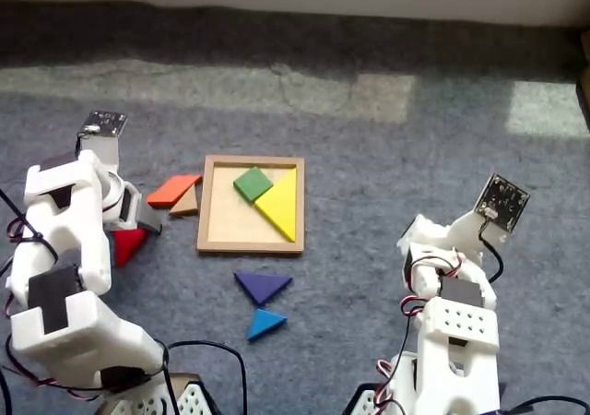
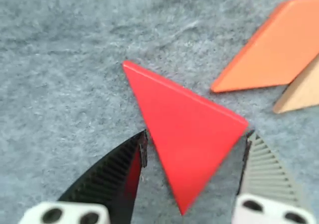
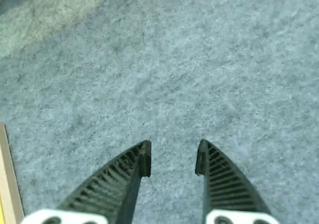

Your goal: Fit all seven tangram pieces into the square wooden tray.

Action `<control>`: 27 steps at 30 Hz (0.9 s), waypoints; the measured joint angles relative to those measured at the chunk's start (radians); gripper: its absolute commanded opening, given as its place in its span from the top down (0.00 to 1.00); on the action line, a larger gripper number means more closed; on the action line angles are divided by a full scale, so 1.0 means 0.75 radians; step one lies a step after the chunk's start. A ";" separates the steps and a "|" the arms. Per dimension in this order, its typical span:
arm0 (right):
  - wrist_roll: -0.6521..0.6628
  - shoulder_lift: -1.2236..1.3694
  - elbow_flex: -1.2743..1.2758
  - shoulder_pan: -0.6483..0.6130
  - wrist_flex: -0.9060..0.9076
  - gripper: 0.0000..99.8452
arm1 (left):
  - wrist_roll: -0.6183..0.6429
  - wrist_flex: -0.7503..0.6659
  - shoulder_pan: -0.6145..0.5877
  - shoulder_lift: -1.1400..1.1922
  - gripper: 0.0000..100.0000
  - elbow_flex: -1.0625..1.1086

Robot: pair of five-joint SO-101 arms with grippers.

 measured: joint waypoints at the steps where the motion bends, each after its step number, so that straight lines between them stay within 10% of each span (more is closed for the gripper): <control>1: 0.000 0.000 0.000 0.000 0.000 0.84 | 0.020 0.000 0.004 0.000 0.67 0.000; 27: 0.000 0.000 0.008 0.000 0.000 0.84 | 0.149 0.027 0.082 0.086 0.84 -0.090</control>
